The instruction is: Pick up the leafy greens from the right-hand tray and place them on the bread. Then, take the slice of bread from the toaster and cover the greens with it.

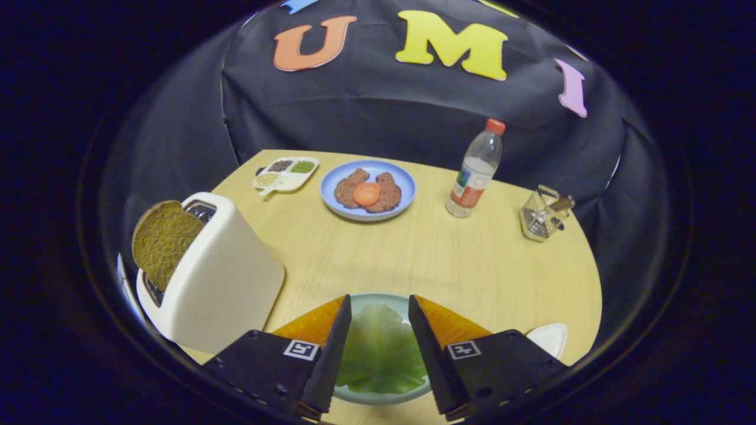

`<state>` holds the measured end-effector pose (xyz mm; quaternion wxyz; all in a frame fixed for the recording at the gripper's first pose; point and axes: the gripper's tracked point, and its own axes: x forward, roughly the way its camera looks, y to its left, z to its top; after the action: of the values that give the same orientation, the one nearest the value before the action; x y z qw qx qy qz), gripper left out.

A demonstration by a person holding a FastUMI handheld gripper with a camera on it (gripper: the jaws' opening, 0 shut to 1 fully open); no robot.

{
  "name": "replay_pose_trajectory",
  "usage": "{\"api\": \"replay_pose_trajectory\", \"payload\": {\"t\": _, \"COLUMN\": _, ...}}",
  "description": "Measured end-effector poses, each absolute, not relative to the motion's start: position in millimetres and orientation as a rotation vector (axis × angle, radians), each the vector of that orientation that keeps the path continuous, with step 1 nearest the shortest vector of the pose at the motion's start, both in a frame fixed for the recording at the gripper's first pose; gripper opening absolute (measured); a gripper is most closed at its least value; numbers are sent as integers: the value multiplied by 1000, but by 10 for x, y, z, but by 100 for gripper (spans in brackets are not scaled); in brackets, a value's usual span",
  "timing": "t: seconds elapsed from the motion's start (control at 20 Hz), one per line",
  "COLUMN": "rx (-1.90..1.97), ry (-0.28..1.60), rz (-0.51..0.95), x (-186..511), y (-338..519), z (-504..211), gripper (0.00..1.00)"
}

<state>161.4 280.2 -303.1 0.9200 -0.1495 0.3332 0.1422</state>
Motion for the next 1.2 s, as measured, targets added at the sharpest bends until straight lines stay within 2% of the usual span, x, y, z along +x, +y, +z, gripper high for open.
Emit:
{"api": "replay_pose_trajectory", "payload": {"t": 0.25, "rx": -319, "ry": 450, "rz": 354, "x": 1418, "y": 3213, "z": -2342, "gripper": 97}}
{"api": "replay_pose_trajectory", "payload": {"t": 0.5, "rx": -236, "ry": 306, "rz": 437, "x": 1084, "y": 3755, "z": -1831, "gripper": 95}}
{"api": "replay_pose_trajectory", "payload": {"t": 0.7, "rx": -244, "ry": 342, "rz": 468, "x": 891, "y": 4069, "z": -1898, "gripper": 96}}
{"api": "replay_pose_trajectory", "payload": {"t": 1.0, "rx": -84, "ry": 488, "rz": 335, "x": 629, "y": 4371, "z": -2206, "gripper": 95}}
{"api": "replay_pose_trajectory", "payload": {"t": 1.2, "rx": -98, "ry": 548, "rz": 282, "x": 674, "y": 4599, "z": -2372, "gripper": 87}}
